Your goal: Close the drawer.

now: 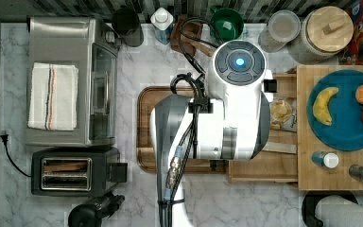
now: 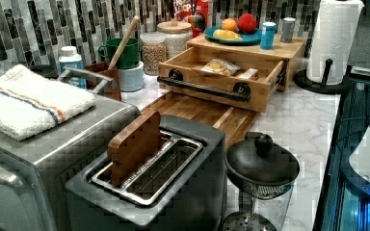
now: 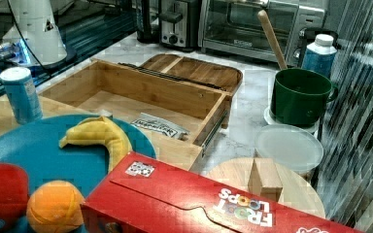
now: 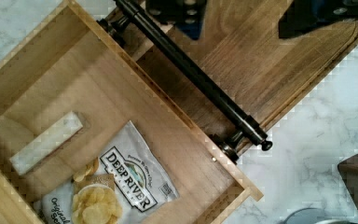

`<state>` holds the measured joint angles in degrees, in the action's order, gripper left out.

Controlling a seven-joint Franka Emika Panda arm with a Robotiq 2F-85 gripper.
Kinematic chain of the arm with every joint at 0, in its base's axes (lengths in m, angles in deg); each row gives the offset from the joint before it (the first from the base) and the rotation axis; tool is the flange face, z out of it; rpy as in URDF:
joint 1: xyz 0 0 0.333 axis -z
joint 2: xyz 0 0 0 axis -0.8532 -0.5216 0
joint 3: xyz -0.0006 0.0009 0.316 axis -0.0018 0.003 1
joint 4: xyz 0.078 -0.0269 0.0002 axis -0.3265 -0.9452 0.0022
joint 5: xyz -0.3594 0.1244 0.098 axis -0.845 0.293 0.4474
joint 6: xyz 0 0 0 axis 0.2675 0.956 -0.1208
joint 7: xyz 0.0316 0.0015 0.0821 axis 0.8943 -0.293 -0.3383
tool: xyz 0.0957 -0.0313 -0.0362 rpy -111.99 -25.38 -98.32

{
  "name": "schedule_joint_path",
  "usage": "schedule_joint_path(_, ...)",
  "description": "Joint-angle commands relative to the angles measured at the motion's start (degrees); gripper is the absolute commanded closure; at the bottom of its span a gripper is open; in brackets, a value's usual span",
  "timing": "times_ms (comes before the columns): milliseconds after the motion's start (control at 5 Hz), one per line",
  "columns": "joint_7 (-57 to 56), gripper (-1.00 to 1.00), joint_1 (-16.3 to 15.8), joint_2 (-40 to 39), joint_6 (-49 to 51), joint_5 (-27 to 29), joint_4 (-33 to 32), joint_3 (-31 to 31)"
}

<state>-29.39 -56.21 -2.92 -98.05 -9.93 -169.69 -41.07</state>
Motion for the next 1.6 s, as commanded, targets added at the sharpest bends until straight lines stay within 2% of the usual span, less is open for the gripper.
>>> schedule_joint_path(200, -0.69, 1.0, 1.17, -0.02, -0.08, -0.17, 0.0, 1.2)
schedule_joint_path(400, -4.94, -1.0, -0.71, 0.92, -4.1, 1.07, -4.12, 2.18)
schedule_joint_path(600, -9.36, -1.0, -3.19, 2.48, -9.85, 1.78, -8.59, 5.0)
schedule_joint_path(1000, -17.47, -1.0, -4.62, 2.17, -7.6, 3.24, -10.7, 10.04)
schedule_joint_path(1200, -23.61, 1.0, -3.0, 2.86, -12.61, 5.27, -15.49, 11.29)
schedule_joint_path(1600, -29.68, 1.0, -0.45, -0.14, -20.63, 4.63, -21.12, 11.58)
